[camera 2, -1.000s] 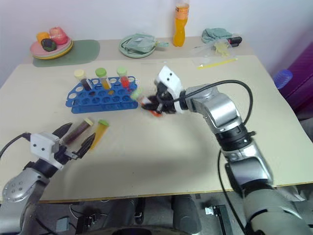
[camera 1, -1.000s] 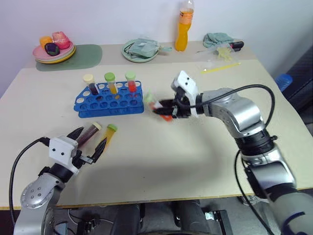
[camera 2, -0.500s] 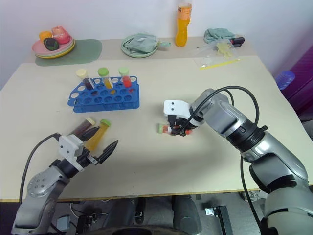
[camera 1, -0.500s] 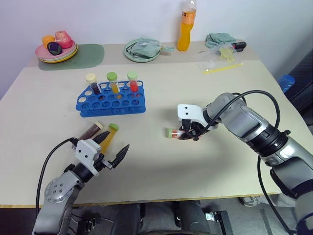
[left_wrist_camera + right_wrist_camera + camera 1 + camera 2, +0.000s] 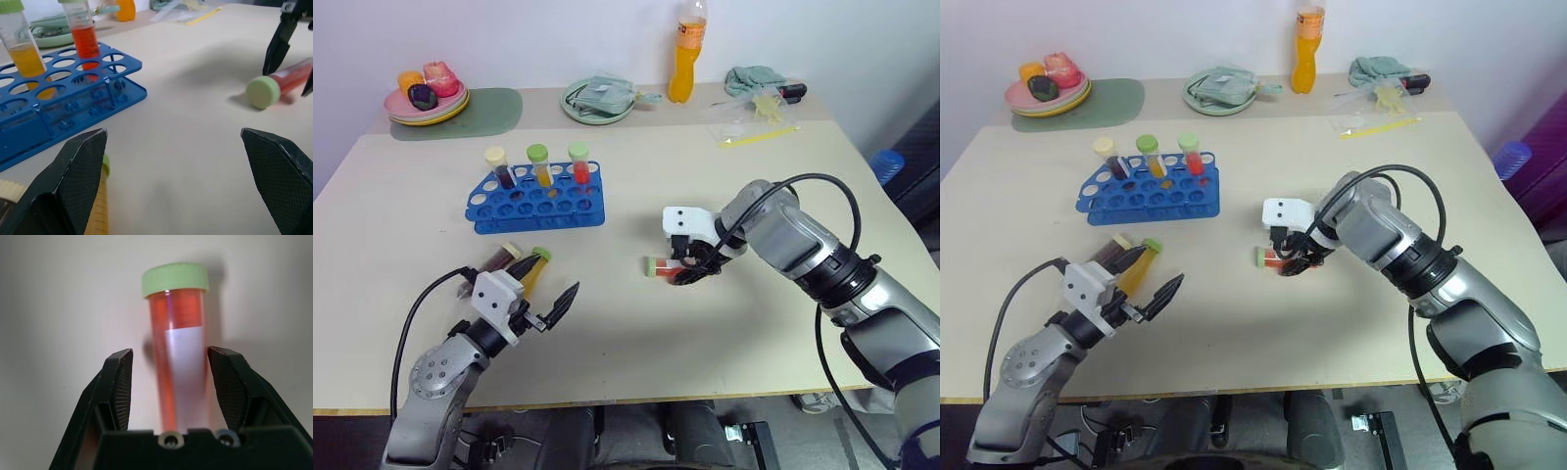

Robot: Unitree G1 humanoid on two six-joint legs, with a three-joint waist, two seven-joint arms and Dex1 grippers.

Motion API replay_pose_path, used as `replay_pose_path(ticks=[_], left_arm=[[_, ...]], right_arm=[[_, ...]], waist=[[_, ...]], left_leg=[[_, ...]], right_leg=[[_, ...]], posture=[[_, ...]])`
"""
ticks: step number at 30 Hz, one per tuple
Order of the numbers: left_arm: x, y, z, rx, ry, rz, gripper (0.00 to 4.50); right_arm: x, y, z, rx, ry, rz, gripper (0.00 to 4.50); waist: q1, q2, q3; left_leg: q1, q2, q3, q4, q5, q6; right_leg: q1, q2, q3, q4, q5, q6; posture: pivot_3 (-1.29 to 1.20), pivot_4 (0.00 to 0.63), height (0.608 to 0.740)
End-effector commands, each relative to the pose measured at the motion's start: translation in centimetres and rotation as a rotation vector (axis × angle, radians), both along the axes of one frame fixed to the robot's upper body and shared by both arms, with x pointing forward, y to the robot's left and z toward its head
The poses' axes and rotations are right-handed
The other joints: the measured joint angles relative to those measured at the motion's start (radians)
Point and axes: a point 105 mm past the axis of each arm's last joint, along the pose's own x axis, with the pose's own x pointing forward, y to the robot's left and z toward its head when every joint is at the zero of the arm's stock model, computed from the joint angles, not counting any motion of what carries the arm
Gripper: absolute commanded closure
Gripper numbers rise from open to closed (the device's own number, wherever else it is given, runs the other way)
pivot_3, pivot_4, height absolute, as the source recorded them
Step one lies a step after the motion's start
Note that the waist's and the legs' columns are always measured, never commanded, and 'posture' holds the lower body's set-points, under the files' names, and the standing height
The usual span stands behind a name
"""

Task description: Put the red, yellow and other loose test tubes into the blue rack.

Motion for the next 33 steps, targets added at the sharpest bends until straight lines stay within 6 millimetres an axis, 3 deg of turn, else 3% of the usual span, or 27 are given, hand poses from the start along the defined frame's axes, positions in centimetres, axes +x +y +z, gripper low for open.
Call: replay_pose_path(ticks=[1, 21, 33], left_arm=[[-0.1, -0.5, 1.3, 0.001, -0.044, -0.025, 0.00], [0.0, -1.3, 2.1, 0.001, -0.050, -0.032, 0.00], [0.0, -1.3, 2.2, 0.003, -0.046, -0.033, 0.00]], right_arm=[[0.2, 0.1, 2.1, -0.010, -0.046, -0.036, 1.84], [2.0, -1.0, 0.0, -0.164, -0.106, -0.132, 1.84], [2.7, -0.6, 0.3, -0.161, -0.127, -0.165, 1.84]], waist=[[0.000, 0.000, 0.000], [-0.001, 0.000, 0.000], [-0.002, 0.000, 0.000]], left_leg=[[0.000, 0.000, 0.000, 0.000, 0.000, 0.000], [0.000, 0.000, 0.000, 0.000, 0.000, 0.000], [0.000, 0.000, 0.000, 0.000, 0.000, 0.000]], right_leg=[[0.000, 0.000, 0.000, 0.000, 0.000, 0.000], [0.000, 0.000, 0.000, 0.000, 0.001, 0.001], [0.000, 0.001, 0.000, 0.001, 0.001, 0.002]], posture=[[0.00, 0.150, 0.729], [0.00, 0.150, 0.729], [0.00, 0.150, 0.729]])
